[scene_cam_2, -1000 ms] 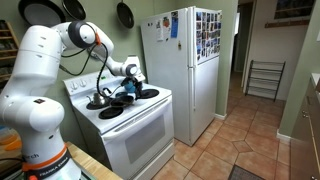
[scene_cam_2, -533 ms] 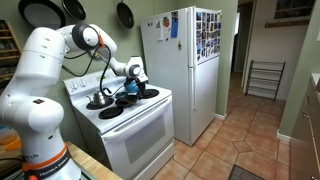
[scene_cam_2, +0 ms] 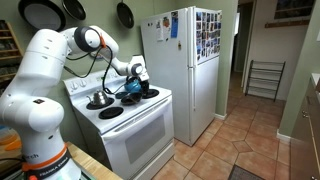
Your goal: Move the pan from the left plate to the right plate
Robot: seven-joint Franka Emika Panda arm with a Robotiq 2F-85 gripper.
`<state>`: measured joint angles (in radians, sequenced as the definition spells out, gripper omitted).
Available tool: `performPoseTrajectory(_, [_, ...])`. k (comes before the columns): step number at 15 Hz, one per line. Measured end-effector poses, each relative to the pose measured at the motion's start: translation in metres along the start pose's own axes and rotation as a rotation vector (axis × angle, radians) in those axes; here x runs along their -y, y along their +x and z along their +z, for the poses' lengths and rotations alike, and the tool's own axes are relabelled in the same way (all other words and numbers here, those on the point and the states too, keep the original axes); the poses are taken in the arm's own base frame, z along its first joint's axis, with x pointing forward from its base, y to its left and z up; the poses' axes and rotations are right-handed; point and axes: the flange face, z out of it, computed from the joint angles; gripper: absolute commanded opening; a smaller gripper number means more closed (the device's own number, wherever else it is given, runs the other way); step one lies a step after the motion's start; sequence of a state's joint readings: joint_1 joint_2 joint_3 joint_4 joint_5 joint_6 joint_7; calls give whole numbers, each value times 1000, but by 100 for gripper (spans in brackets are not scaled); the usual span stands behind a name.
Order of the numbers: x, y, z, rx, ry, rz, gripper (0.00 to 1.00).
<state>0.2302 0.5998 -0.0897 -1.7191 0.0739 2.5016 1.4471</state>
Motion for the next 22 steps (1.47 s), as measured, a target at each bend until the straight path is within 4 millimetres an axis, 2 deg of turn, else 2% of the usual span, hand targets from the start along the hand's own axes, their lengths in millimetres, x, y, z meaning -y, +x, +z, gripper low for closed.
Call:
performPoseTrajectory(9, [18,30,9,-21,77,259,7])
performPoseTrajectory(17, [41,38,9,48,49,440,7])
performPoseTrajectory(22, [53,50,13,70,37,536,7])
